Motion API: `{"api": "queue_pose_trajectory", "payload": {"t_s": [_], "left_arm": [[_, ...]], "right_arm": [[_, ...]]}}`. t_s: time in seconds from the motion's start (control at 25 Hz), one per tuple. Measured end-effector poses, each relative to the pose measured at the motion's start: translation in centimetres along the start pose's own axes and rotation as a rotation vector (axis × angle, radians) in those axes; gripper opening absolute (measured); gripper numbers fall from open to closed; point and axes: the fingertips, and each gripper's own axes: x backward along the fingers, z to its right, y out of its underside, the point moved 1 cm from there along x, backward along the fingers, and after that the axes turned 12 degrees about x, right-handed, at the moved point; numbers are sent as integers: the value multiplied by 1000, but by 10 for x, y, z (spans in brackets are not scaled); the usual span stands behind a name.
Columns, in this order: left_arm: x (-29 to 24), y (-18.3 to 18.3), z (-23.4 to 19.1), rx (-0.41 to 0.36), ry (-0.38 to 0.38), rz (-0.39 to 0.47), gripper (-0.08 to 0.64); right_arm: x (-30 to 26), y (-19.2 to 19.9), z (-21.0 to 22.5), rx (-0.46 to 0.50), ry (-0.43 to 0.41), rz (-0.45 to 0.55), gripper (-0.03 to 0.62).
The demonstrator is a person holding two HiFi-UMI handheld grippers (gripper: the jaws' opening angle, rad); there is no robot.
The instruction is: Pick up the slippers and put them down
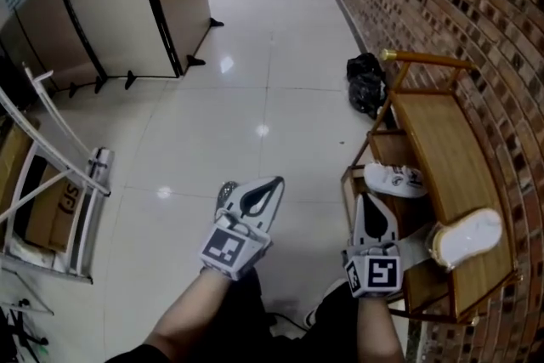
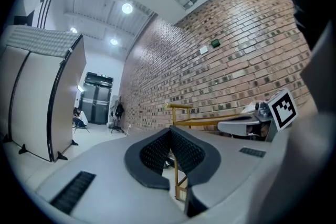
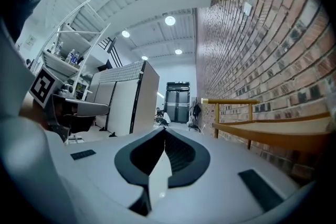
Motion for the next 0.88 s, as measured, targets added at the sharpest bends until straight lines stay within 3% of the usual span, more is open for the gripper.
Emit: {"api": "queue_pose_trajectory", "payload": {"t_s": [0.28, 0.88], "left_arm": [[-42, 25, -14, 6, 7, -46, 2], [-99, 71, -40, 64, -11, -14, 2]], "right_arm": [[-28, 36, 12, -43, 17, -51, 11], [-76, 81, 40, -76, 71, -49, 11]]}}
